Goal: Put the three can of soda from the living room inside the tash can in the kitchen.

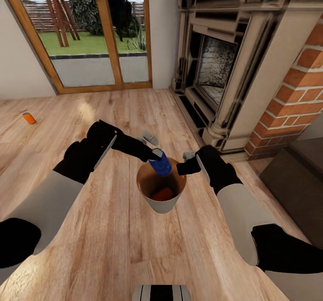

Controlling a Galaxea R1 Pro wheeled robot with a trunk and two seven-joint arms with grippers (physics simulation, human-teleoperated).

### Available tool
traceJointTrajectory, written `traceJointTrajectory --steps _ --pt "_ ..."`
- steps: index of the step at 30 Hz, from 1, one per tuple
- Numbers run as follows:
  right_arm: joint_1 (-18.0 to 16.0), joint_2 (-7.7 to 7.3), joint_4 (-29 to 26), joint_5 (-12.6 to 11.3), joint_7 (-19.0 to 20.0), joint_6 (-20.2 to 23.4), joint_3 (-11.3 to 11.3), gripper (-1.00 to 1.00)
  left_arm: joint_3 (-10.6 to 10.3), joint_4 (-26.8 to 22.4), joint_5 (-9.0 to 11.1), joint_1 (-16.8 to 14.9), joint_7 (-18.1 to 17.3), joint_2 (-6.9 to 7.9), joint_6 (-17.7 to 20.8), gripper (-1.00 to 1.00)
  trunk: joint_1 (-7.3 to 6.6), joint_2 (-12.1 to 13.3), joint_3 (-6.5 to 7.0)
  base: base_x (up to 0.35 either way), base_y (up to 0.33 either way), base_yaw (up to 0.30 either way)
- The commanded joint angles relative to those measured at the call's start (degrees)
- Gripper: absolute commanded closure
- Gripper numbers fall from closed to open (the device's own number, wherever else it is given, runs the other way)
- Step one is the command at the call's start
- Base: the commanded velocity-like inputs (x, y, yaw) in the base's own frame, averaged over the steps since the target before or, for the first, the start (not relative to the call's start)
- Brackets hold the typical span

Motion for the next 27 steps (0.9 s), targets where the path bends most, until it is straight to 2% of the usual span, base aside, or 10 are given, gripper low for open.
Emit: traceJointTrajectory --steps 1,3,4,5,9,13,17,24,27 --pt "-0.3 0.01 0.0 -1.7 0.5 0.3 -0.1 1.00 -0.1 0.0 0.0 0.3 0.0 0.00 0.0 1.00 -0.01 0.0 0.01 0.000 0.000 0.000" --pt "-0.5 0.01 0.0 -1.7 0.5 0.3 -0.1 1.00 -1.2 0.1 0.0 1.1 0.0 -0.02 0.0 1.00 -0.01 0.0 0.01 0.000 0.000 0.000" --pt "-0.7 0.01 0.0 -1.7 0.5 0.3 -0.1 1.00 -2.7 0.1 0.0 1.5 0.0 -0.04 0.0 1.00 -0.01 0.0 0.01 0.000 0.000 0.000" --pt "-1.0 0.05 0.0 -1.7 0.5 0.3 -0.1 1.00 -5.3 0.1 0.0 2.0 0.0 -0.07 0.0 1.00 -0.01 0.0 0.01 0.000 0.000 0.000" --pt "-1.5 0.20 0.0 -1.7 0.5 0.3 -0.2 1.00 -8.0 0.2 -0.1 2.9 0.3 -0.10 0.0 1.00 -0.01 0.0 0.01 0.000 0.000 0.000" --pt "-1.9 0.32 0.0 -1.7 0.5 0.3 -0.3 1.00 -8.8 0.3 -0.1 4.2 0.7 -0.14 -1.1 1.00 -0.01 0.0 0.01 0.000 0.000 0.000" --pt "-2.0 0.35 0.0 -1.7 0.5 0.3 -0.3 1.00 -9.9 0.9 -0.1 5.4 4.1 -0.36 -1.9 1.00 -0.01 0.0 0.01 0.000 0.000 0.000" --pt "-2.0 0.31 0.0 -1.7 0.5 0.3 -0.1 1.00 -10.9 1.2 -0.1 5.8 5.6 -0.45 -2.1 1.00 -0.01 0.0 0.01 0.000 0.000 0.000" --pt "-2.0 0.28 0.0 -1.7 0.5 0.3 0.0 1.00 -11.0 1.3 -0.1 5.9 7.5 -0.57 -2.1 1.00 -0.01 0.0 0.01 0.000 0.000 0.000"
